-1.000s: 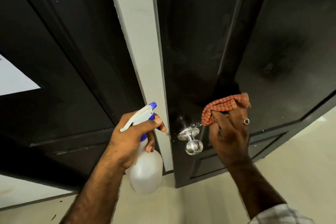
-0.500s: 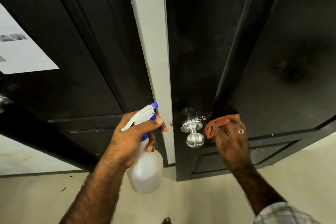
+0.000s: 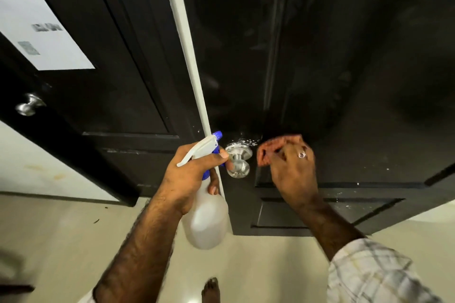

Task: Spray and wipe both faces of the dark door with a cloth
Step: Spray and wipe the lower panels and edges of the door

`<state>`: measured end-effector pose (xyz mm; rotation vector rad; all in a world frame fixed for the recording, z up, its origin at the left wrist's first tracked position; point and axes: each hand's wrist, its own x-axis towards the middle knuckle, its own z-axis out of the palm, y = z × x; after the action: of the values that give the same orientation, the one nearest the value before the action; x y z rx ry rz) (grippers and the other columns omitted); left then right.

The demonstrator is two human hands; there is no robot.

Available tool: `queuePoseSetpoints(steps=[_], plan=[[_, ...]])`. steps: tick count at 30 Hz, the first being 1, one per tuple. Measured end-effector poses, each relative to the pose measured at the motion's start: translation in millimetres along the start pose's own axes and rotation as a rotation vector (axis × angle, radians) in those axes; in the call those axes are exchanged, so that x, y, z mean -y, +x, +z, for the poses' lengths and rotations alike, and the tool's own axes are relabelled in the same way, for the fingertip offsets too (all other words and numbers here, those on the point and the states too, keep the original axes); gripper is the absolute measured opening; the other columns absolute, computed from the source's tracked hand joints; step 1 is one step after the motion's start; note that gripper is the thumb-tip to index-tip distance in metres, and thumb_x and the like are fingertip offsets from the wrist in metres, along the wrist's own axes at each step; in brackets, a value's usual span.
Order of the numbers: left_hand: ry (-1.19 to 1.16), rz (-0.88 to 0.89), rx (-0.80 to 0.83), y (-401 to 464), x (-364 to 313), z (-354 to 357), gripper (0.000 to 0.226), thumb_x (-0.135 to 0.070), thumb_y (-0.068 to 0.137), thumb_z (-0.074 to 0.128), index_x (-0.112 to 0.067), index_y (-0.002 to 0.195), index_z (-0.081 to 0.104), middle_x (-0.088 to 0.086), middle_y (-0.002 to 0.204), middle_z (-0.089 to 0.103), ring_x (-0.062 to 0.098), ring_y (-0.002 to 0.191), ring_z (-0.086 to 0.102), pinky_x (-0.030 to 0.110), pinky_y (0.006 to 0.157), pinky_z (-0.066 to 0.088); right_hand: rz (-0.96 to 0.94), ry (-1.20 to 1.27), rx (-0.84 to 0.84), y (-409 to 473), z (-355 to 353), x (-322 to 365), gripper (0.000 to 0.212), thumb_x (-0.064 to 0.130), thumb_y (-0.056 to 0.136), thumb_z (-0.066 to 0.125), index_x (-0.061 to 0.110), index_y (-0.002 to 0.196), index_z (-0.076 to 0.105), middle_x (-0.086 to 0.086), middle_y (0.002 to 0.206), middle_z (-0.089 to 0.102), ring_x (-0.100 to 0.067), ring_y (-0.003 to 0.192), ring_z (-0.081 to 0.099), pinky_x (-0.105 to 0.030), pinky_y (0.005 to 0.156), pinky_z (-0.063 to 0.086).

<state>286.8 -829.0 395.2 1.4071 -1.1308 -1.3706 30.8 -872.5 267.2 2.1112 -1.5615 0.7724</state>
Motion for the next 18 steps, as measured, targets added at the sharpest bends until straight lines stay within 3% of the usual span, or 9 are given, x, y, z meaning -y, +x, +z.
queuePoseSetpoints(steps=[2,6,8,11,14,16,18], plan=[[-0.020,-0.023,-0.027,-7,6,10,0.061,-0.035,0.081,0.086,-0.007,0.129,0.062,0.018,0.101,0.079,0.031,0.055,0.055,0.040,0.064,0.056,0.046,0.036,-0.165,34,-27,4,0.022,0.020,0.096,0.067,0.020,0.116,0.078,-0.012,0.104,0.063,-0.036,0.099,0.061,-0.055,0.095,0.049],[-0.033,0.004,-0.033,-12,7,25,0.033,-0.018,0.094,0.076,-0.002,0.121,0.065,0.018,0.095,0.079,0.027,0.047,0.051,0.039,0.060,0.054,0.053,0.037,-0.360,62,-36,4,0.026,0.018,0.105,0.057,0.018,0.119,0.078,-0.014,0.104,0.062,-0.036,0.098,0.058,-0.054,0.090,0.048],[-0.039,0.007,-0.019,-12,8,25,0.037,-0.018,0.094,0.076,0.002,0.122,0.064,0.019,0.096,0.078,0.026,0.045,0.051,0.040,0.060,0.053,-0.027,-0.016,-0.270,35,-13,-7,0.025,0.018,0.102,0.062,0.018,0.123,0.076,-0.016,0.113,0.060,-0.040,0.103,0.059,-0.055,0.089,0.049],[-0.025,-0.016,0.021,-8,8,22,0.044,-0.022,0.093,0.078,0.001,0.127,0.061,0.018,0.097,0.079,0.025,0.045,0.053,0.037,0.058,0.053,-0.180,-0.056,0.123,-24,28,-18,0.044,0.014,0.082,0.084,0.019,0.125,0.075,-0.016,0.127,0.065,-0.044,0.117,0.064,-0.057,0.092,0.054],[-0.002,0.004,0.101,-6,12,17,0.037,-0.024,0.092,0.079,-0.003,0.120,0.066,0.015,0.095,0.079,0.025,0.045,0.052,0.038,0.058,0.053,-0.118,-0.031,0.302,-38,34,-13,0.051,0.016,0.076,0.089,0.026,0.125,0.076,-0.008,0.128,0.069,-0.037,0.120,0.063,-0.055,0.098,0.053],[-0.022,-0.027,0.137,-2,16,12,0.060,-0.034,0.085,0.084,-0.002,0.129,0.060,0.016,0.098,0.079,0.024,0.046,0.053,0.036,0.057,0.052,-0.058,-0.002,0.150,-18,15,-9,0.034,0.019,0.090,0.078,0.025,0.123,0.075,-0.009,0.123,0.069,-0.037,0.116,0.064,-0.056,0.099,0.052],[-0.049,-0.031,0.205,5,21,8,0.071,-0.036,0.079,0.083,0.003,0.132,0.056,0.020,0.100,0.078,0.026,0.044,0.051,0.035,0.054,0.050,0.036,0.023,-0.152,15,-12,-3,0.023,0.016,0.103,0.059,0.015,0.115,0.079,-0.018,0.110,0.068,-0.041,0.103,0.064,-0.057,0.096,0.055]])
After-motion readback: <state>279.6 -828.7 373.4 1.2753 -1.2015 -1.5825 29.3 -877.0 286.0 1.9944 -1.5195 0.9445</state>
